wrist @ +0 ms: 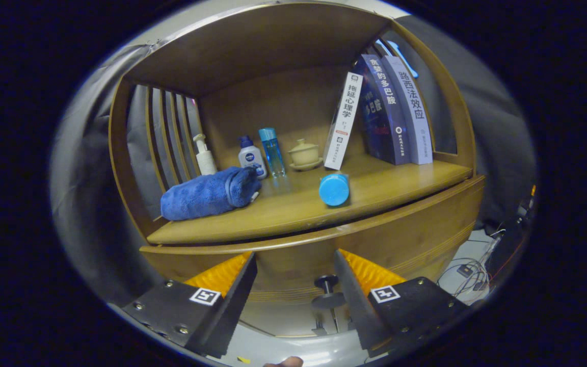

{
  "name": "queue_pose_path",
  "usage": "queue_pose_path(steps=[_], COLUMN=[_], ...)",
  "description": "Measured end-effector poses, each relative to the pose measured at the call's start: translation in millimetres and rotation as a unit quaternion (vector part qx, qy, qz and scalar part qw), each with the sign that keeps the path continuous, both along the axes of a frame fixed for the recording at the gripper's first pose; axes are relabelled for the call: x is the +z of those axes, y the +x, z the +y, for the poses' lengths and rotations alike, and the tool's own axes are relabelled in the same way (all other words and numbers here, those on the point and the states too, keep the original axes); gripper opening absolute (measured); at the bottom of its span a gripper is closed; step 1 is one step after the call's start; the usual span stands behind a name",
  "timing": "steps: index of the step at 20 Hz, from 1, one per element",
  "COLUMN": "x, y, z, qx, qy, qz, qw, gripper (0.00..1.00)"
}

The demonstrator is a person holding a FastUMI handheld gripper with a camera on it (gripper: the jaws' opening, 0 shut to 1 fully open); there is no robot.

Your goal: Pull open the drawer, take out the items inside it, and place them on the countertop above the cabinet.

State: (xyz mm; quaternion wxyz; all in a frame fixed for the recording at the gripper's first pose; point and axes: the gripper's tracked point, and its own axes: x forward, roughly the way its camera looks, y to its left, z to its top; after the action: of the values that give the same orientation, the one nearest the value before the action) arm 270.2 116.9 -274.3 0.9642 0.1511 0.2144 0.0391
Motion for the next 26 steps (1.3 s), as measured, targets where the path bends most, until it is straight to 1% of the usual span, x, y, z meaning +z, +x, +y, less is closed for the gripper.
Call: queue_pose_path(steps=[5,15,17,18,22,23,26], x=[-2,0,4,7,26,31,54], y=[9,9,7,5,-4,-6,-16], z=[0,1,3,2,3,1,3], qx=[0.003,0.002,0.002,0.000,-0.002,-0.005,0.010], qy=[0.001,0.023,0.029,0.027,0.028,0.023,0.027], qz=[0.006,0.006,0.006,0.003,-0.014,-0.017,-0.041], qw=[1.000,1.000,1.000,1.000,1.000,1.000,0.999], gripper=[0.91,0.92,0.88,0.88,0.79,0.79,0.59])
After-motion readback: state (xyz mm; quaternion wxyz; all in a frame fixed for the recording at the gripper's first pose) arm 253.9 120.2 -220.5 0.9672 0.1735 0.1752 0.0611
